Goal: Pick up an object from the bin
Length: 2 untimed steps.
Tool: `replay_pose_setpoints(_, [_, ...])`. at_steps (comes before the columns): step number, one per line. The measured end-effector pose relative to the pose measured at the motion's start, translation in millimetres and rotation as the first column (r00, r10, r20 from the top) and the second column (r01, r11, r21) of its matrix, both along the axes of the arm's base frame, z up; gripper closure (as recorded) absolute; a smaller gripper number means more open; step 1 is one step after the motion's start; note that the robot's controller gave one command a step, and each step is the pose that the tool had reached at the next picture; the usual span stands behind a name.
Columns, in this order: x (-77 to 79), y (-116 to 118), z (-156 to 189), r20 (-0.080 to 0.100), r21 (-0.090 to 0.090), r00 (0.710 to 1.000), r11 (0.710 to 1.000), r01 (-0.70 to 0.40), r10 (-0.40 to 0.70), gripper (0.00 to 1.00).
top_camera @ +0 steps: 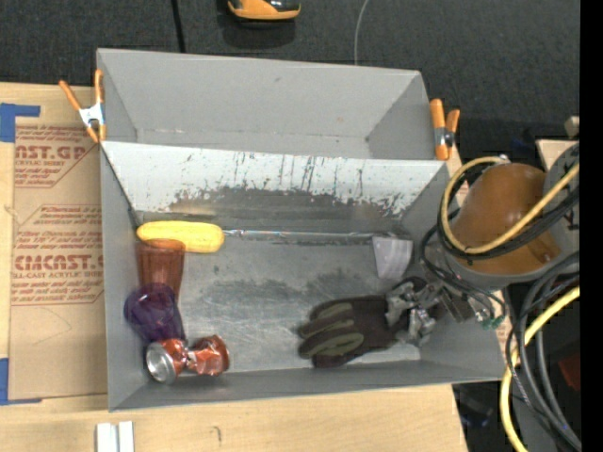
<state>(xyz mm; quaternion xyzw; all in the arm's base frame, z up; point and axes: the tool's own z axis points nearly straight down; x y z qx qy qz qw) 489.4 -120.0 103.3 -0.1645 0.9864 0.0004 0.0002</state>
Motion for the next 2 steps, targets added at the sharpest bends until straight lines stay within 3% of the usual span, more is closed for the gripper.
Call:
replay_pose_setpoints(1, [0.0, 0.0, 0.0, 0.0, 0.0, 1.0, 1.0, 0.0, 0.0, 1.0])
replay_pose_setpoints(2, [15.5, 2.8, 60.9, -0.004, 0.001, 1.0, 1.0, -0.013, 0.013, 1.0])
